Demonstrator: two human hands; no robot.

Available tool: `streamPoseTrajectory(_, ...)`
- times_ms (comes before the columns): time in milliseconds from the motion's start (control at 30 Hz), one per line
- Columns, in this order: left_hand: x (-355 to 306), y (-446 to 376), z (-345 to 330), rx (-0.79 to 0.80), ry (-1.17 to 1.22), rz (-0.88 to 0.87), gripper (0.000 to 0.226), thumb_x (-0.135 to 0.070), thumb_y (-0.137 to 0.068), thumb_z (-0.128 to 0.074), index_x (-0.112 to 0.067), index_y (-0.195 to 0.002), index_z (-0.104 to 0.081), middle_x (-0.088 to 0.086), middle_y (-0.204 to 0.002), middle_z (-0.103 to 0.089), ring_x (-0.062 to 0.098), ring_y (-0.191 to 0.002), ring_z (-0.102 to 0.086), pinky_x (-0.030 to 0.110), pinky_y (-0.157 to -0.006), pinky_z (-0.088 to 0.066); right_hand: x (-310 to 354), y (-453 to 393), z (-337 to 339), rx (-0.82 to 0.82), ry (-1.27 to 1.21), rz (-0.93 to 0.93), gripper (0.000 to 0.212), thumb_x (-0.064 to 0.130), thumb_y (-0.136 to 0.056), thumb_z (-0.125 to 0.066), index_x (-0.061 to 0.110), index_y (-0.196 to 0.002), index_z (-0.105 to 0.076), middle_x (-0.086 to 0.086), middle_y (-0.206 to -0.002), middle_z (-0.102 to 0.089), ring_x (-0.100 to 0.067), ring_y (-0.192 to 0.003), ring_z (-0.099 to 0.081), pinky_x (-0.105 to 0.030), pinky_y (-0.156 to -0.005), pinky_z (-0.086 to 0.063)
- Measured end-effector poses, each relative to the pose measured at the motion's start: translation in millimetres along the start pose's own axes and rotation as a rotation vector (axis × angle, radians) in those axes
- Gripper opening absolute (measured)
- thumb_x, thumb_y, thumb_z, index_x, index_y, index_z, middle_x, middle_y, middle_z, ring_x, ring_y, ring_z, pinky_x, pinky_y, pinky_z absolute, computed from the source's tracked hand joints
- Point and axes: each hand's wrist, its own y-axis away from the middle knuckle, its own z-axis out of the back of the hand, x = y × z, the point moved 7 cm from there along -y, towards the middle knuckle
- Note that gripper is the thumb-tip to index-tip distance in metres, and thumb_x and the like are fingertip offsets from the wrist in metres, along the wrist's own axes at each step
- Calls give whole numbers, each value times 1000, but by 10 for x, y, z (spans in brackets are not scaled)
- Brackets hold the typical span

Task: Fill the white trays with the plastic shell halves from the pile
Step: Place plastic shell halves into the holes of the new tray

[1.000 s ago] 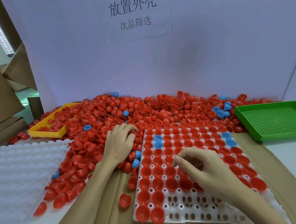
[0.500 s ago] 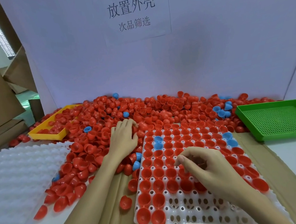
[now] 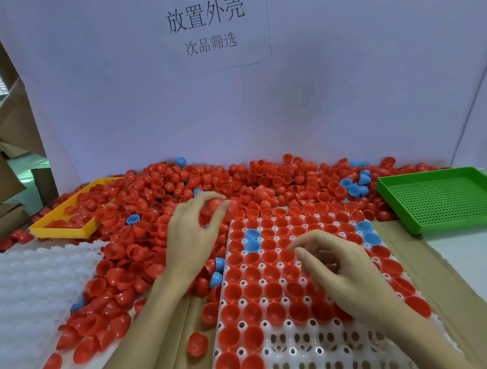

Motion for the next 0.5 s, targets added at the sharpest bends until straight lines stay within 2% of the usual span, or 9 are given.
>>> streamPoseTrajectory(100,-346,201,-211,140,390,100,23,-52,-99,-64,-31,-104,-73,-17,-101,-78,3,-102,-73,11,-90,-50,6,-6,21,-52,-97,-9,43,39,-94,-70,42,-135,-56,6,-104,-69,-21,-86,-73,-42,-72,-63)
streamPoseTrajectory(167,-523,342,-370,266,497,128,26,-56,-98,-63,-32,-104,-72,-14,-101,-79,5,-101,-75,14,-90,-52,42,-2,22,-65,-119,12,55,41,-91,-74,44,-141,-52,9,-115,-68,-20,-98,-74,-40,-75,-64)
streamPoseTrajectory(233,-628,449,-466,343,536,128,31,-61,-97,-62,-33,-105,-72,-15,-102,-79,4,-102,-75,13,-91,-50,58,1,56,-99,-104,24,49,40,-89,-76,42,-135,-59,11,-118,-67,-18,-102,-73,-38,-73,-64)
streamPoseTrajectory(367,-692,490,-461,372,542,96,25,-55,-96,-66,-34,-108,-70,-17,-107,-78,2,-107,-73,9,-94,-47,35,2,135,-153,-96,18,29,30,-90,-80,32,-117,-72,8,-111,-74,-18,-100,-74,-41,-74,-64)
streamPoseTrajectory(500,-728,489,-424,438,460,-13,29,-41,-96,-75,-37,-123,-66,-16,-122,-71,9,-118,-67,16,-100,-46,78,-4,160,-175,-75,44,30,23,-90,-80,32,-117,-71,9,-115,-71,-16,-103,-72,-26,-77,-61)
